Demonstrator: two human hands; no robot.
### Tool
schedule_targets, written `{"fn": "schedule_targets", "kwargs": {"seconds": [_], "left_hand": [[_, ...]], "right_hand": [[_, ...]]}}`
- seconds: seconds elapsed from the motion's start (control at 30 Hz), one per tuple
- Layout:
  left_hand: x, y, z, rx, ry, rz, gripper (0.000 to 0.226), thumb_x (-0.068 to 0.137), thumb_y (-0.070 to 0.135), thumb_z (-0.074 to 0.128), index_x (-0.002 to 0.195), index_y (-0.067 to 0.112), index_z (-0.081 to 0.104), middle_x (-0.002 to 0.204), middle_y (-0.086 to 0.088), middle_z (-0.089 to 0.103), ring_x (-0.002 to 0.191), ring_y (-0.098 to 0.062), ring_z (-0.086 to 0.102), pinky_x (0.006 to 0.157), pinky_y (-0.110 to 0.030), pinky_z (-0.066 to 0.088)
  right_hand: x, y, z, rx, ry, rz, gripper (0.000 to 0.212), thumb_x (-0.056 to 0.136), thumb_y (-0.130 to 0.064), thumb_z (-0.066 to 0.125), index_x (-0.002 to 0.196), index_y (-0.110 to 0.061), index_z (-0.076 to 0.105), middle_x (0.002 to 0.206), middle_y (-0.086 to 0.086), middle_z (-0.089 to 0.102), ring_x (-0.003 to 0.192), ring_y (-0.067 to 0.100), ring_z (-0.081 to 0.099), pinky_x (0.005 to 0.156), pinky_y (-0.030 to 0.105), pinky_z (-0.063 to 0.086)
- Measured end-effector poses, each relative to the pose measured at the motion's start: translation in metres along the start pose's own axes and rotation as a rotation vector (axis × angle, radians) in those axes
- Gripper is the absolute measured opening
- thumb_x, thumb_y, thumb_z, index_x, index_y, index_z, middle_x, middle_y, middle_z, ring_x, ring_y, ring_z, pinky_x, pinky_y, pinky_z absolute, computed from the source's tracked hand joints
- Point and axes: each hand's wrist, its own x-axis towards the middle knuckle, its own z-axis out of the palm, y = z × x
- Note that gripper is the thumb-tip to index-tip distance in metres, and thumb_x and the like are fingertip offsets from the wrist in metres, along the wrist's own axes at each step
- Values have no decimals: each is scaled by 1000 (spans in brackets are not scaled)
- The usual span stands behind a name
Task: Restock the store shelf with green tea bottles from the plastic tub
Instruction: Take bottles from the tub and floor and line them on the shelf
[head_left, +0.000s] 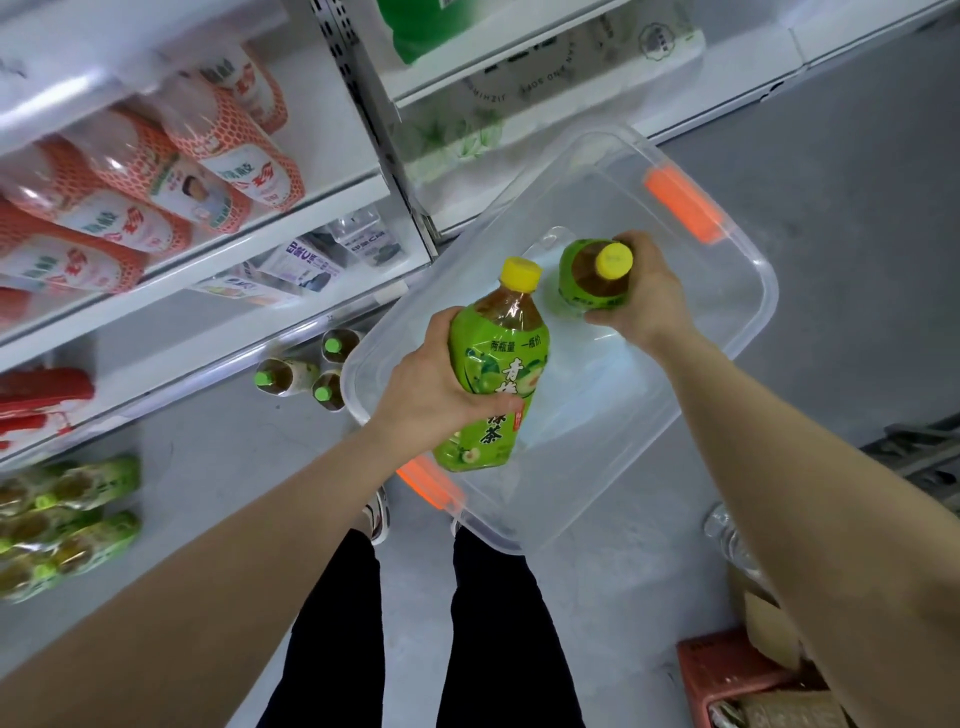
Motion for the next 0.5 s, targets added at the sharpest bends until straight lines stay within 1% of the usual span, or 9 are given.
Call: {"fn": "schedule_targets", "kwargs": {"seconds": [0.07,0.13,0.2,0.27,0.3,0.37,0.43,0.47,0.5], "left_hand": [[-5,-1,-1,-52,21,-9,98,56,43,92,134,32,35,113,12,62,105,-14,61,93,-32,47],[-13,-1,-3,-107,50,-27,96,57,41,92,134,30,36,113,12,62,106,-13,60,93,-30,47],[-25,-1,-8,-179,91,-41,95,57,38,93,133,29,37,111,15,61,105,-11,61,94,-31,47],[-39,-1,-14,-289,148,-49,95,55,35,94,131,28,39,112,18,62,104,-7,62,96,-35,50],[-47,0,-18,-349,174,-58,94,54,32,95,131,27,41,112,18,62,104,-5,63,96,-35,51],[-63,1,-28,-458,215,-74,95,51,34,96,130,24,44,113,13,65,102,-2,64,95,-36,53],[-82,4,-40,-523,247,-83,101,45,43,95,130,24,45,115,10,66,102,-4,65,95,-36,53],[-92,5,-46,-542,268,-76,102,44,46,94,130,24,45,115,10,66,102,-4,65,95,-36,53],[-103,6,-53,-554,292,-69,101,45,47,94,130,25,45,114,11,66,101,-3,65,95,-36,52]], "right_hand": [[-8,-5,4,37,26,28,81,60,-13,90,127,-15,45,123,3,58,110,28,55,81,27,38],[-21,-13,7,96,64,46,77,58,-18,91,122,-15,47,120,3,59,106,26,58,80,28,41],[-38,-21,8,166,87,53,76,54,-30,90,116,-18,48,116,4,60,102,24,59,82,32,45],[-58,-30,7,249,118,45,75,49,-43,87,110,-24,47,112,2,60,99,20,60,85,39,50],[-68,-34,6,306,135,44,74,49,-46,86,108,-26,47,111,2,60,98,19,61,86,42,52],[-90,-47,2,397,173,19,69,49,-46,87,105,-38,46,112,2,59,100,20,62,87,48,52],[-112,-65,-3,423,198,-56,68,54,-45,87,105,-52,43,117,4,57,108,22,60,91,50,51],[-124,-76,-7,430,196,-96,70,57,-44,86,109,-55,42,121,4,55,112,23,58,93,51,49],[-136,-88,-11,440,191,-131,72,60,-42,86,115,-53,41,124,4,54,115,23,57,96,51,49]]}}
